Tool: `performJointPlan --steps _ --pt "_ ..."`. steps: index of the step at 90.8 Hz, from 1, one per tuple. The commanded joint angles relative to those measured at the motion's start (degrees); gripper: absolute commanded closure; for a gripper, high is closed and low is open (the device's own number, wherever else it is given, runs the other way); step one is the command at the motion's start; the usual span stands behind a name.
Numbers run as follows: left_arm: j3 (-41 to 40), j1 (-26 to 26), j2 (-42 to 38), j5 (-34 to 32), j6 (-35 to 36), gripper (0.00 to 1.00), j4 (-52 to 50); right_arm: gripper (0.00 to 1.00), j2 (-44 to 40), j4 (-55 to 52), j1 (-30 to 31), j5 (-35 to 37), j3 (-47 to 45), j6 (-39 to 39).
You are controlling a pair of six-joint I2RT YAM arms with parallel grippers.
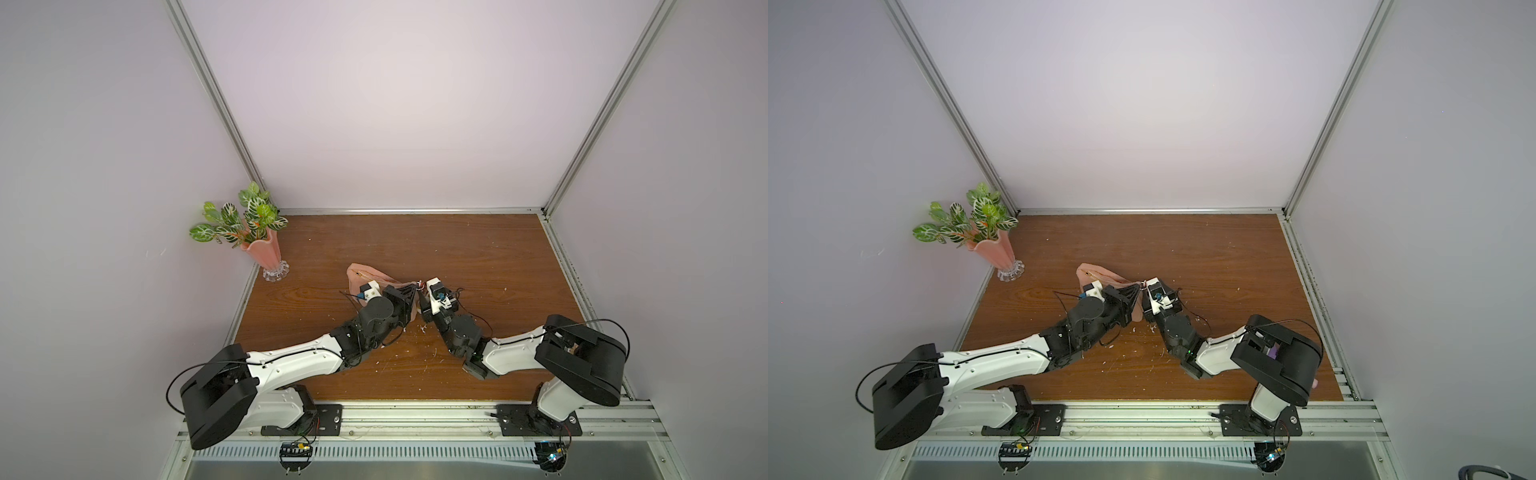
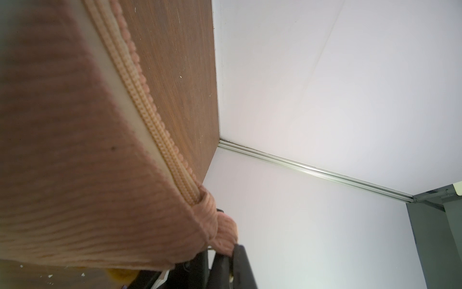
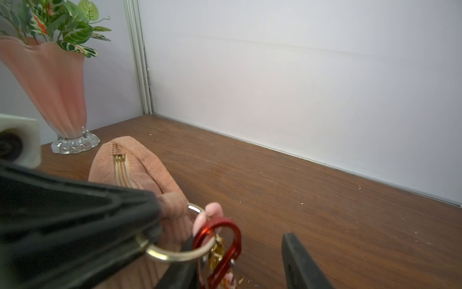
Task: Remove the decoration from the bag
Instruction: Remove the decoration item from the bag.
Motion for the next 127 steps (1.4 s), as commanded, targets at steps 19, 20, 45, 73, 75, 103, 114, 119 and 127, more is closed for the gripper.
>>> performJointPlan --steps 19,20,45,73,75,103,114,119,127 --pt "0.8 0.2 -0.6 -0.3 0.6 1.00 1.0 0.52 -2.0 -0.3 -0.6 -4.3 1.0 1.9" --pt "0.9 0.2 -0.6 -0.4 0.6 1.00 1.0 0.53 -1.9 -0.3 -0.6 -4.3 0.9 1.9" --pt "0.8 0.2 -0.7 -0.4 0.6 1.00 1.0 0.68 -2.7 -0.9 -1.1 -6.4 0.9 2.2" --pt "0.7 0.2 -0.8 -0.4 0.6 1.00 1.0 0.77 -3.4 -1.1 -1.5 -7.9 0.3 3.7" --pt "0.7 0.2 -0.8 -0.4 0.6 1.00 1.0 0.74 -3.5 -1.3 -1.5 -8.0 0.2 3.8" --pt "0.2 0.3 -1.3 0.3 1.4 1.00 0.9 0.40 -8.7 -4.4 -2.2 -12.4 -4.0 5.0" --pt "-0.3 0.3 -1.4 0.6 1.5 1.00 1.3 0.38 -11.9 -6.8 -2.5 -15.1 -6.0 5.7" --pt "-0.5 0.3 -1.4 0.6 1.4 1.00 1.5 0.38 -13.2 -7.4 -2.7 -16.7 -6.8 6.0" --pt "-0.5 0.3 -1.2 0.9 1.4 1.00 1.7 0.38 -14.7 -9.0 -2.9 -18.4 -7.2 6.3"
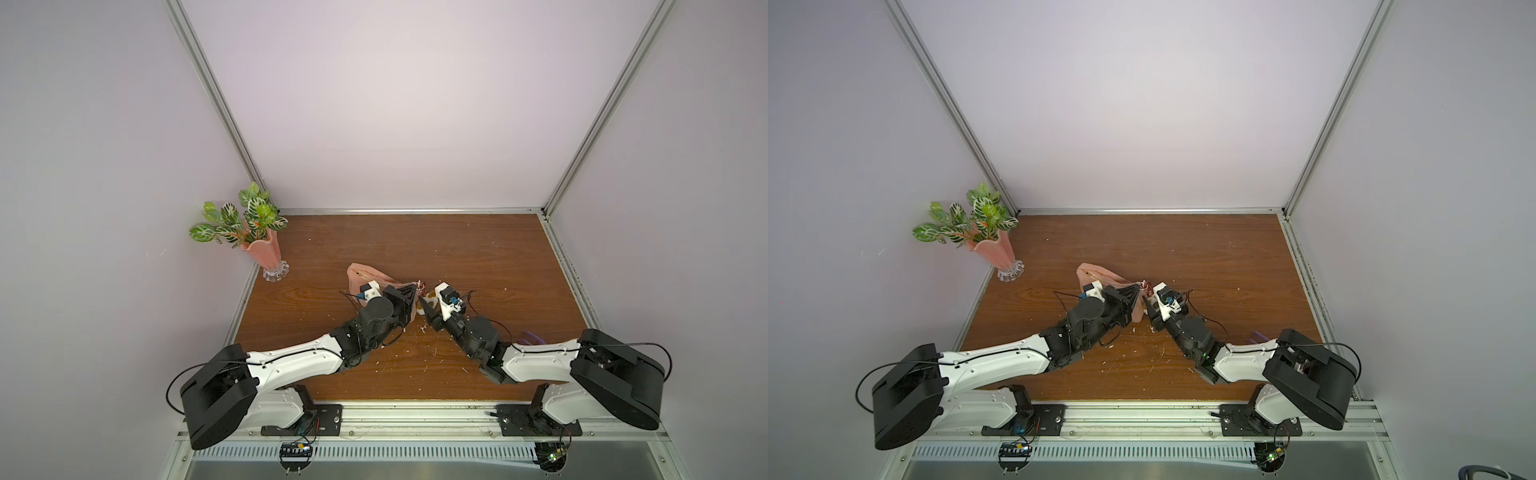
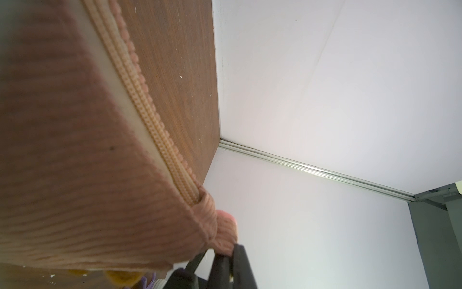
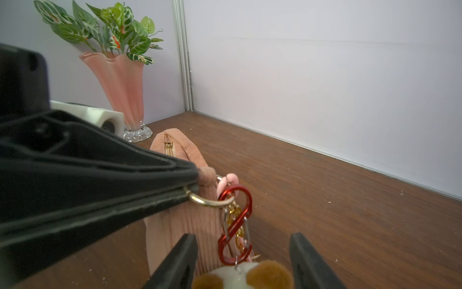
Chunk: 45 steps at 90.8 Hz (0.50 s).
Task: Remove the decoration from the bag
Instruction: Remove the decoration item from the bag.
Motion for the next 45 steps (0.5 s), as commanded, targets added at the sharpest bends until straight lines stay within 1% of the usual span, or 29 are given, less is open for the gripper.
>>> performJointPlan --steps 1,17,37,45 --pt "-0.5 0.2 -1.2 0.8 1.1 1.00 1.8 0.38 -2.3 -1.3 -0.5 -3.7 -0.3 1.6" --pt "-0.7 0.3 -1.0 1.1 1.0 1.00 2.1 0.39 -3.4 -3.4 -2.3 -8.3 0.9 2.6" --pt "-0.5 0.3 -1.0 1.4 1.1 1.00 2.1 0.41 -2.2 -4.9 -6.5 -16.0 3.2 5.3" --pt "-0.6 0.3 -1.0 1.6 1.1 1.00 2.1 0.41 -1.6 -5.3 -7.7 -18.1 4.2 6.2"
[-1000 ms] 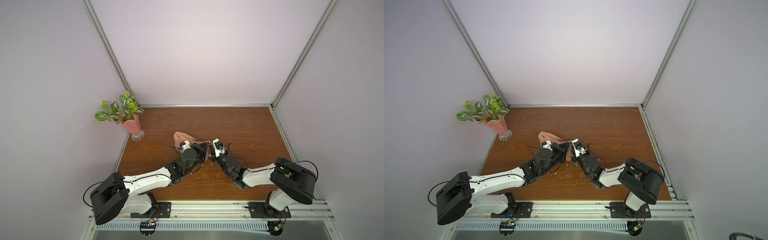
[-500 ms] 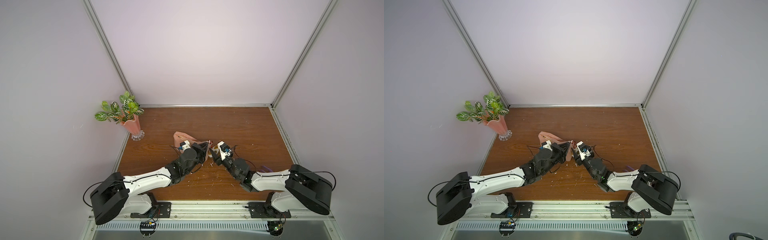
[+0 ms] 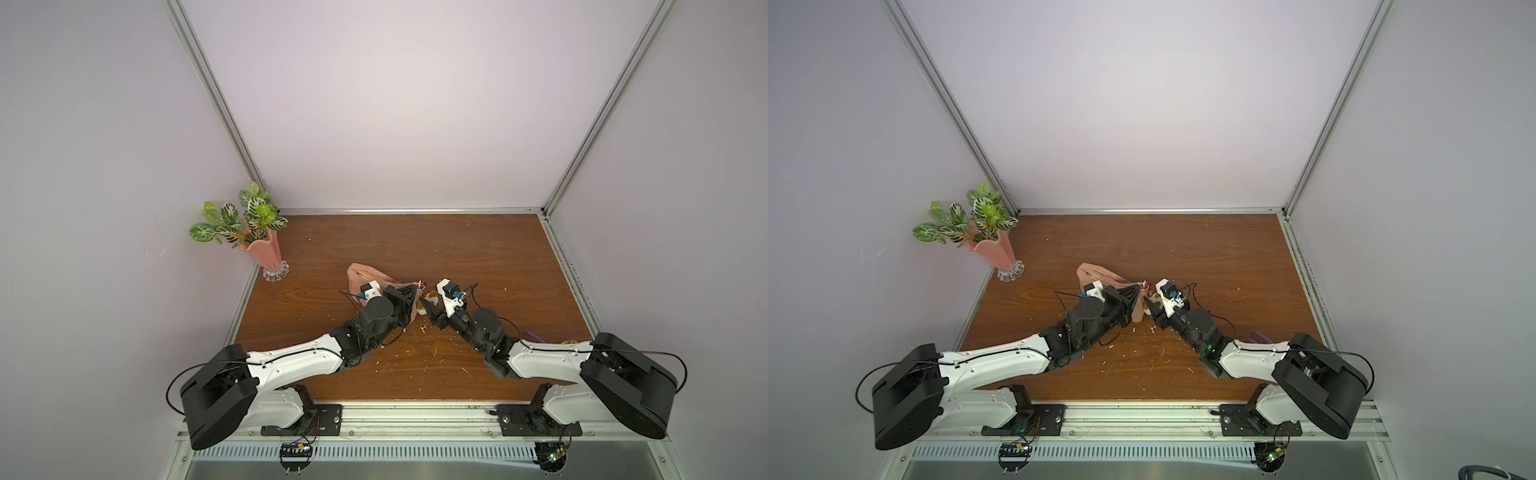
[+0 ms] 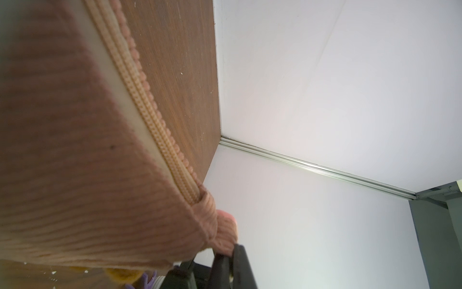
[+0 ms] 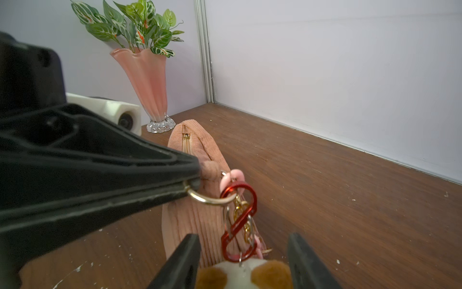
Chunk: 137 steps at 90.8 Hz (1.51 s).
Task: Remove the decoration from the bag
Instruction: Remove the decoration item from the bag.
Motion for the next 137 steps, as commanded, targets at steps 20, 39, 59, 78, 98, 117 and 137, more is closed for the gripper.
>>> performJointPlan --steps 20,39,59,78,98,117,137 --pt "-0.8 0.3 -0.9 0.8 1.0 1.00 2.1 0.43 2.0 0.8 -3.6 -8.9 4.2 4.4" --pt "-0.7 0.3 -0.9 0.8 1.0 1.00 2.3 0.47 4.1 1.5 -4.7 -11.2 4.8 5.9" --pt "-0.7 0.3 -0.9 0.7 1.0 1.00 2.4 0.53 5.7 2.4 -5.2 -12.5 5.4 6.9" --pt "-0.5 0.3 -0.9 0.7 1.1 1.00 2.5 0.60 6.2 2.6 -5.5 -12.9 5.7 7.1" --pt "-0.5 0.3 -0.8 0.7 1.1 1.00 2.5 0.67 6.2 2.8 -5.9 -13.5 5.6 7.7" --pt "-0.4 0.3 -0.7 0.8 1.2 1.00 2.5 0.76 6.0 3.5 -6.0 -13.8 5.0 8.3" --pt "-0.2 0.3 -0.6 0.7 1.4 1.00 2.6 0.82 5.0 3.8 -6.3 -12.8 3.8 8.6"
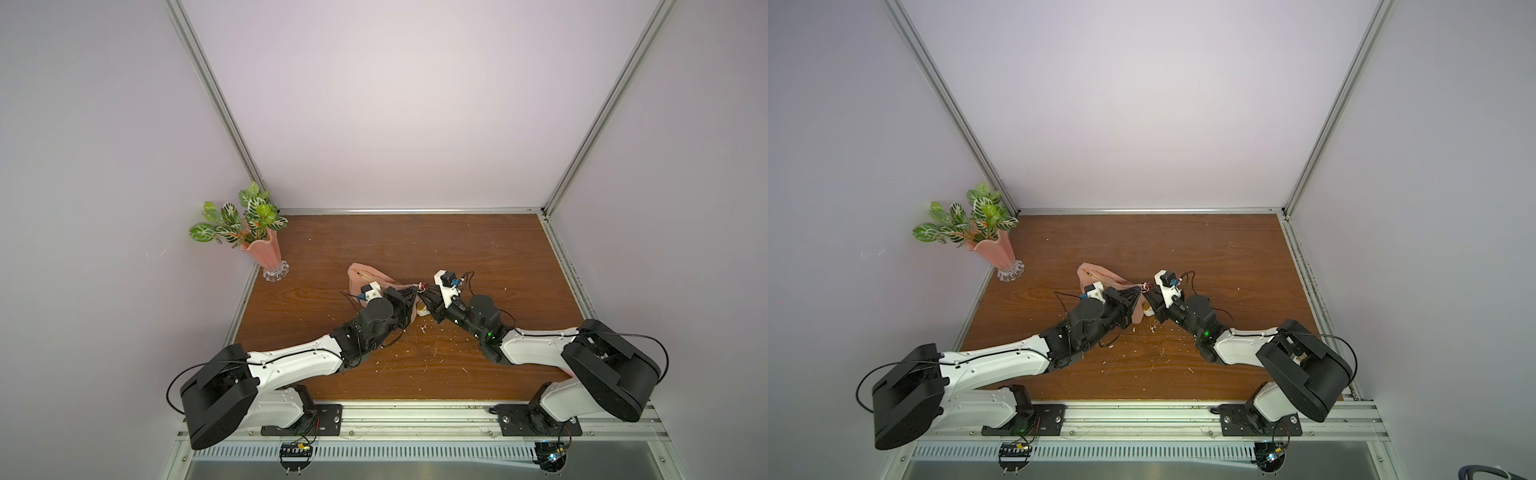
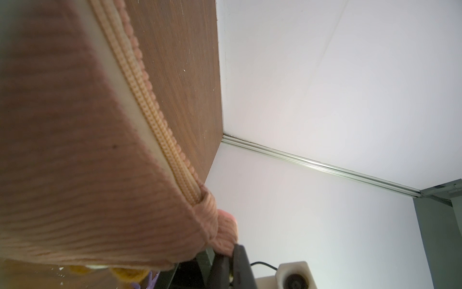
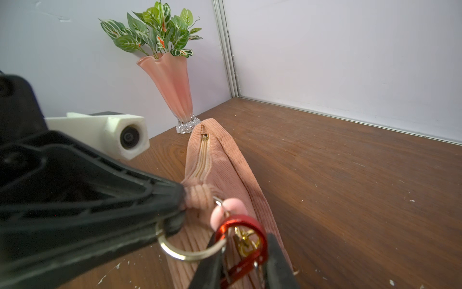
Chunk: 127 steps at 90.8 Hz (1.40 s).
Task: Remove the decoration from the bag
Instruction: Remove the decoration item from the bag.
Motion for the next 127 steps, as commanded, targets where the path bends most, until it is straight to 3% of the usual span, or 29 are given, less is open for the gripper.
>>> performJointPlan --steps 1,20,37,66,127 --pt "0.5 0.3 -0.6 0.2 1.1 1.00 2.3 0.82 -1.3 3.1 -0.5 1.0 -0.1 0.8" --pt "0.6 0.3 -0.5 0.1 1.1 1.00 2.4 0.89 -2.5 3.1 -0.6 2.7 -1.2 1.1" --pt "0.5 0.3 -0.6 -0.1 1.1 1.00 2.3 1.00 -3.2 3.4 -0.7 4.6 -2.1 1.9" --pt "0.5 0.3 -0.8 -0.9 1.1 1.00 2.6 1.00 -4.2 2.5 -0.7 8.8 -3.6 3.1" --pt "0.4 0.4 -1.5 -2.0 1.5 1.00 2.8 1.00 -5.2 -3.9 -1.3 24.1 -4.3 9.3"
